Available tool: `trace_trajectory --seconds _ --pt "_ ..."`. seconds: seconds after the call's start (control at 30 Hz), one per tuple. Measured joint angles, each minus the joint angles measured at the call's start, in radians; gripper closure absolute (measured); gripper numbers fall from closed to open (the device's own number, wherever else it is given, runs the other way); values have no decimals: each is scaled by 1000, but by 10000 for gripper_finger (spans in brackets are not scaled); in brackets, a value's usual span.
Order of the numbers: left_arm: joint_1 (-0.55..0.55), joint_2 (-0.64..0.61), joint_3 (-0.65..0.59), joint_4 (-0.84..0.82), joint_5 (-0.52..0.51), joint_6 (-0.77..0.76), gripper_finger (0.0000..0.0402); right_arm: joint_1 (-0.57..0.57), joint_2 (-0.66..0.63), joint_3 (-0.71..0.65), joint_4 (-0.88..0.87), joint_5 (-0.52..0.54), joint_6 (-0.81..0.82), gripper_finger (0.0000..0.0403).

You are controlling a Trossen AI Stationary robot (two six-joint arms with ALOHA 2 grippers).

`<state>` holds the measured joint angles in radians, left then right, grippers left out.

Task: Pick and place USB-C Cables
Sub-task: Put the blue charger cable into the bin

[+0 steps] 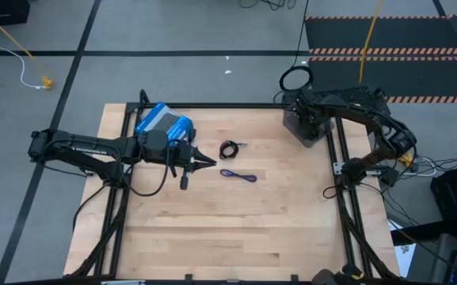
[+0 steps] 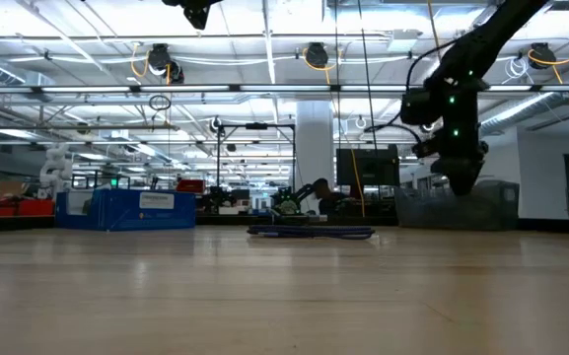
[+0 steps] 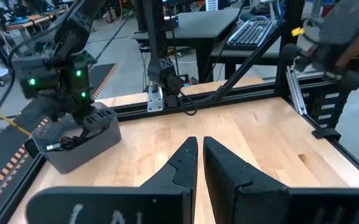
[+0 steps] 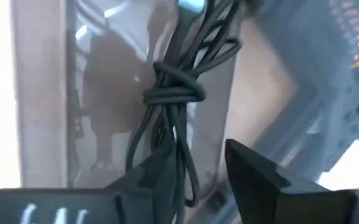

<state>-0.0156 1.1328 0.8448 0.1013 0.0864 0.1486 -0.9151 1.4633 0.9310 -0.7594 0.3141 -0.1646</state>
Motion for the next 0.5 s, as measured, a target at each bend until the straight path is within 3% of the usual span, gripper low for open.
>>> trace_trajectory --seconds 0.27,0.5 --pt "0 0 0 -1 0 0 371 104 -246 0 0 -69 95 241" --pt "0 0 0 -15 0 -12 371 329 -454 0 1 -213 262 242"
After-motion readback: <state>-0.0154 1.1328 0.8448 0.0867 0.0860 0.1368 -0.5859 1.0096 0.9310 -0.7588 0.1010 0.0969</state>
